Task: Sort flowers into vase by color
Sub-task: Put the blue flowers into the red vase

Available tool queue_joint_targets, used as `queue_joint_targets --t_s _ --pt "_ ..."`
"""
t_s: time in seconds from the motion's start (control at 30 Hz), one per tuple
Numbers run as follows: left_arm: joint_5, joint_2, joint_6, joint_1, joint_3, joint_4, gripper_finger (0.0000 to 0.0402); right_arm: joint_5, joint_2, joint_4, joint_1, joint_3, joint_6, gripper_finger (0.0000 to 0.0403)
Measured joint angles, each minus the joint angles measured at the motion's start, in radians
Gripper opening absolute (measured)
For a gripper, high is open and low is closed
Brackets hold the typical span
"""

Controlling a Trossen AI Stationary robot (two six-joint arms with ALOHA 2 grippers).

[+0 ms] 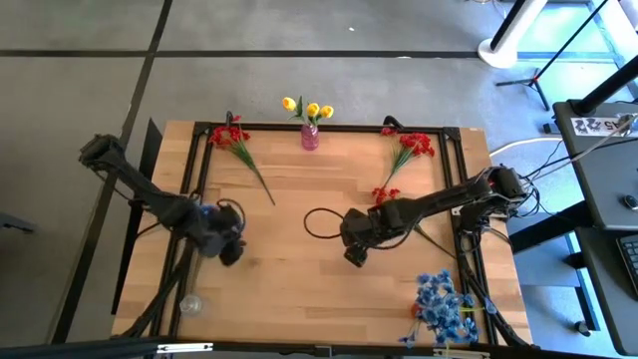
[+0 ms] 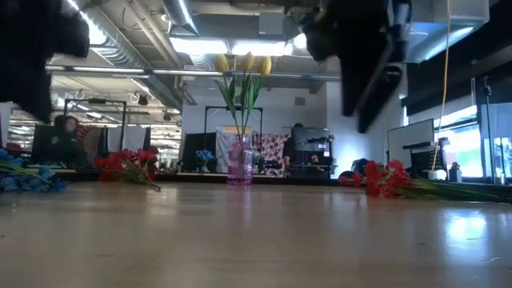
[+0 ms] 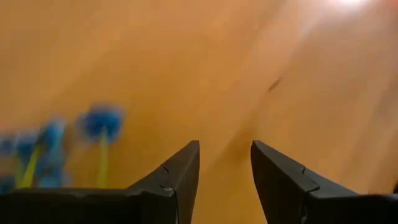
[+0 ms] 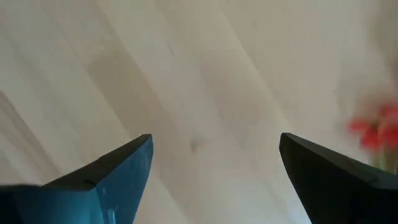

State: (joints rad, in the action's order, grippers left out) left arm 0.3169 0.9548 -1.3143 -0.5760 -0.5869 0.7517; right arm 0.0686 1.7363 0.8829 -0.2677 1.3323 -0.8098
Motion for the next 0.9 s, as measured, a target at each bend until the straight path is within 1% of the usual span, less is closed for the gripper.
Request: queue_joint_targets --t_s 0.1,0.17,0.27,0.33,0.37,0.47,0.6,0.8,0.9 --pt "-0.119 0.031 -0.073 0.083 0.000 0.080 0.0140 0.068 0.000 -0.057 -0.031 -0.001 0.051 0.0351" --pt "-0.190 0.058 -0.091 0.130 0.000 0.127 0.0140 0.113 0.000 -0.082 -0.049 0.000 0.084 0.0351" --pt "-0.322 0.100 -0.095 0.196 0.000 0.237 0.0140 0.188 -0.002 -0.072 -0.069 -0.001 0.107 0.0351" --pt "-0.391 0.124 -0.094 0.238 0.000 0.297 0.0140 0.226 -0.019 -0.042 -0.076 -0.001 0.118 0.0351" --pt "-0.408 0.134 -0.086 0.254 -0.001 0.298 0.0140 0.235 -0.031 -0.036 -0.073 -0.001 0.127 0.0351" --pt "-0.434 0.151 -0.069 0.287 -0.017 0.320 0.0140 0.266 -0.071 -0.006 -0.072 -0.001 0.153 0.0351" --pt "-0.418 0.203 -0.069 0.321 -0.025 0.334 0.0140 0.354 -0.129 0.014 -0.073 -0.001 0.163 0.0351" --pt "-0.417 0.345 -0.029 0.373 -0.026 0.335 0.0139 0.403 -0.148 0.066 -0.096 -0.002 0.137 0.0351" --pt "-0.410 0.427 0.011 0.385 -0.082 0.390 0.0139 0.407 -0.148 0.077 -0.118 -0.006 0.112 0.0351"
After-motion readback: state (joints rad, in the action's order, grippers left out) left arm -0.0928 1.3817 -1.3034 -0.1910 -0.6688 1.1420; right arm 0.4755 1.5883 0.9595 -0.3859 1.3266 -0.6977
